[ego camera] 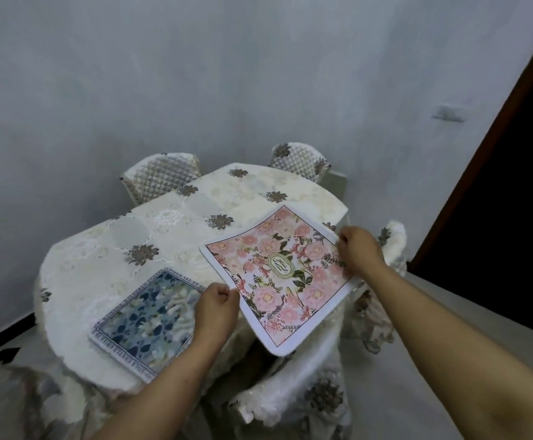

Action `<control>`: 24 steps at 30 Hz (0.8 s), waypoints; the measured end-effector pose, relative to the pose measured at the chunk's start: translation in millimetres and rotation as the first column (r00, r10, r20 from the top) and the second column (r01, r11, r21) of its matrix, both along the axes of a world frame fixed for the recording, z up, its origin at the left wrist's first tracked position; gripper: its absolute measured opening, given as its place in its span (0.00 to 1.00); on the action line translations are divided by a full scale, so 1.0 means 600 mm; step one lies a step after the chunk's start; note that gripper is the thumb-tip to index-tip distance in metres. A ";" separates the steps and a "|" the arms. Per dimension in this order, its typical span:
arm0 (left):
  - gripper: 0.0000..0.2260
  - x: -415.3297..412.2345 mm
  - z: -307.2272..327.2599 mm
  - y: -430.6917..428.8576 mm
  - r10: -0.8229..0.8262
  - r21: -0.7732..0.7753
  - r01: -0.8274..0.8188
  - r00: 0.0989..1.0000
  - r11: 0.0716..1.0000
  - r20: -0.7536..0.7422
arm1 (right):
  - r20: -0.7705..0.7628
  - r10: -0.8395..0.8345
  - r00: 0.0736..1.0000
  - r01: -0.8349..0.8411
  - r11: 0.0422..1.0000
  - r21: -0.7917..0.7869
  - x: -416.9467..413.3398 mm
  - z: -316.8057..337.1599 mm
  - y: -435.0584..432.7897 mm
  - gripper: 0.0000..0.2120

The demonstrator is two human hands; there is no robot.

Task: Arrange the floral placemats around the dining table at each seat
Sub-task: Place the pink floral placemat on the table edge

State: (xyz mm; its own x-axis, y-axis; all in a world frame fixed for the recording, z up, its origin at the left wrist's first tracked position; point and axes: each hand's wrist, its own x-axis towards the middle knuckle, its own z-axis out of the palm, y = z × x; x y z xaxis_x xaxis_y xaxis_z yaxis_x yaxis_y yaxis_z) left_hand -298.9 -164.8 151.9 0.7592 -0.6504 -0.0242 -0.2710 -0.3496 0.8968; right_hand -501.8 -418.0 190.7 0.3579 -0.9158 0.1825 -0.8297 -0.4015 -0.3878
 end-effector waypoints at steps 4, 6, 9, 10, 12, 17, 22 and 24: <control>0.08 -0.114 0.007 -0.068 0.093 -0.035 -0.094 0.996 0.995 -0.014 | 0.015 0.050 0.999 -0.049 0.998 -0.045 -0.093 0.016 -0.089 0.05; 0.08 -0.165 0.009 -0.097 0.128 -0.041 -0.130 0.991 0.991 -0.046 | 0.008 0.075 0.997 -0.074 0.995 -0.064 -0.126 0.020 -0.131 0.06; 0.08 -0.225 0.014 -0.140 0.176 -0.030 -0.179 0.981 0.983 -0.077 | 0.010 0.110 0.994 -0.109 0.993 -0.054 -0.170 0.025 -0.187 0.07; 0.07 -0.235 0.016 -0.150 0.183 -0.024 -0.185 0.980 0.982 -0.077 | 0.020 0.120 0.993 -0.119 0.992 -0.049 -0.178 0.027 -0.201 0.07; 0.07 -0.253 0.018 -0.172 0.205 -0.006 -0.206 0.976 0.979 -0.070 | 0.049 0.146 0.988 -0.145 0.989 -0.033 -0.188 0.029 -0.233 0.07; 0.07 -0.249 0.023 -0.237 0.239 0.007 -0.239 0.970 0.971 -0.041 | 0.059 0.201 0.978 -0.200 0.980 -0.018 -0.173 0.015 -0.312 0.07; 0.09 -0.194 0.007 -0.335 0.255 0.003 -0.255 0.967 0.967 -0.007 | 0.086 0.205 0.975 -0.209 0.977 0.039 -0.131 -0.002 -0.400 0.10; 0.09 -0.161 -0.006 -0.385 0.251 0.001 -0.251 0.968 0.968 -0.016 | 0.102 0.187 0.977 -0.195 0.978 0.071 -0.114 -0.008 -0.444 0.11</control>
State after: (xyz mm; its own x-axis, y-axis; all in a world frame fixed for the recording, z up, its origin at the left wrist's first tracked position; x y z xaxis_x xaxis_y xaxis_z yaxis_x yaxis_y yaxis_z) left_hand -395.4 -395.9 148.4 0.8976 -0.4393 -0.0371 -0.1602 -0.4035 0.9009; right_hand -570.2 -684.6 185.9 0.5120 -0.8453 0.1529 -0.6989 -0.5134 -0.4980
